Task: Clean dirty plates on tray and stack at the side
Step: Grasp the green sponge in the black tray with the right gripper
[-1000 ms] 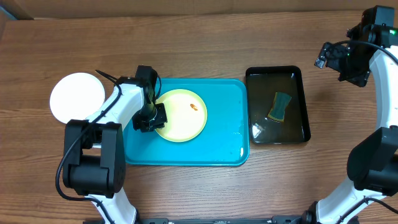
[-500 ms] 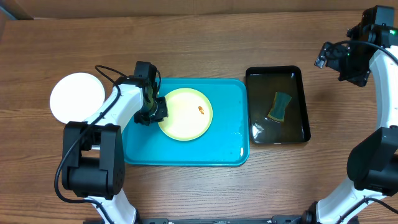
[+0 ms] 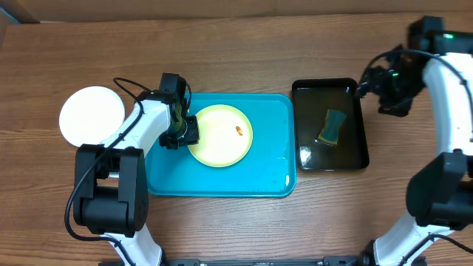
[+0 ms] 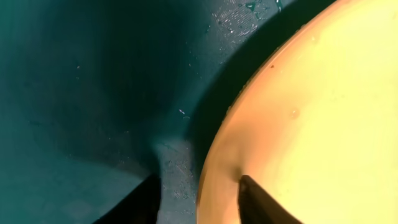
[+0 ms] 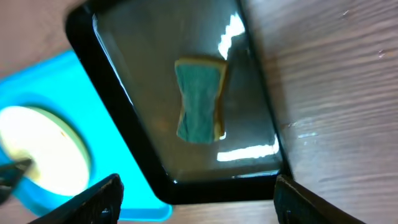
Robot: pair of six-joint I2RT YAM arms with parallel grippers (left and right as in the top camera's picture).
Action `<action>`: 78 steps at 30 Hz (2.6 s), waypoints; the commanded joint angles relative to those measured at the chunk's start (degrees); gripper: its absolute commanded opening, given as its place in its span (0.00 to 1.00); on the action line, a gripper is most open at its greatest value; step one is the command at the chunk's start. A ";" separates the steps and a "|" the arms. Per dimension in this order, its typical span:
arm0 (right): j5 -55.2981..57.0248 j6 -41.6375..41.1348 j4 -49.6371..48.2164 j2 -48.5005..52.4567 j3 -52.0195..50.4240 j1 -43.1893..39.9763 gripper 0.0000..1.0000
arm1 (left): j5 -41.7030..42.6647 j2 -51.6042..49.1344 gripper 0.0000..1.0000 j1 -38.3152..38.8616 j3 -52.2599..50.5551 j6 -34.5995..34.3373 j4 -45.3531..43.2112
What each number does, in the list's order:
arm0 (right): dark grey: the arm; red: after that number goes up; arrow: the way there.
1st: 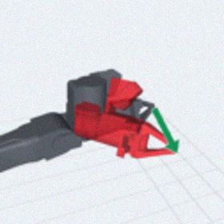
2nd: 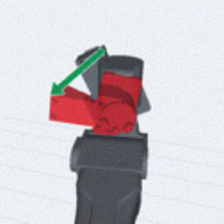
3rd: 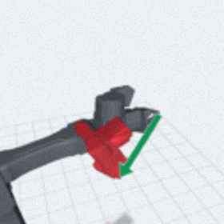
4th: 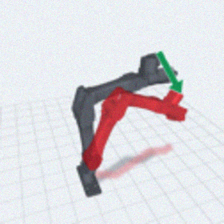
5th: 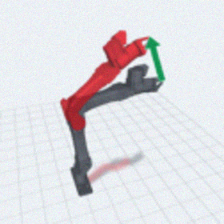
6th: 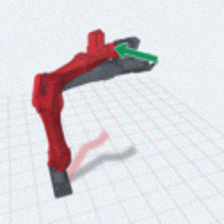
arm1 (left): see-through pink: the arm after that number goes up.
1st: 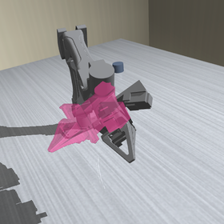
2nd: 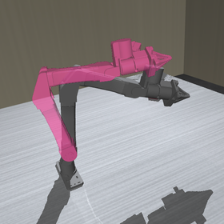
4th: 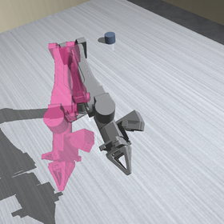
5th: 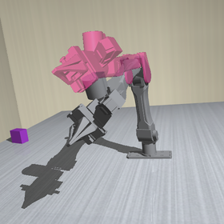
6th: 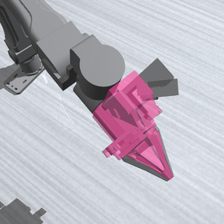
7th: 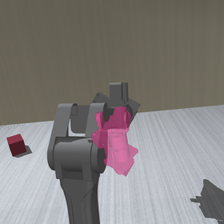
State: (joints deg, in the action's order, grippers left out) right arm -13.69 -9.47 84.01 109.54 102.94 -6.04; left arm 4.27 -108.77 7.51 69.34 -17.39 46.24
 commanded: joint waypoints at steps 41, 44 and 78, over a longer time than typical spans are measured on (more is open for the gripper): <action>11.74 -4.26 -53.00 -0.22 -35.23 12.04 0.76 | 1.73 0.24 0.47 0.44 -0.50 0.66 0.50; 11.72 -4.28 -55.39 -0.22 -35.23 12.04 0.76 | 1.75 0.24 0.47 0.44 -0.50 0.66 0.72; 7.58 -4.07 -34.82 -2.01 -34.29 11.67 0.86 | 1.53 0.24 0.47 0.44 -0.50 0.66 0.59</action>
State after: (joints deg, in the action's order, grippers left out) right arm -5.78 -13.13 50.30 108.90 71.44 5.93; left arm 5.34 -108.77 7.51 69.23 -17.39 46.89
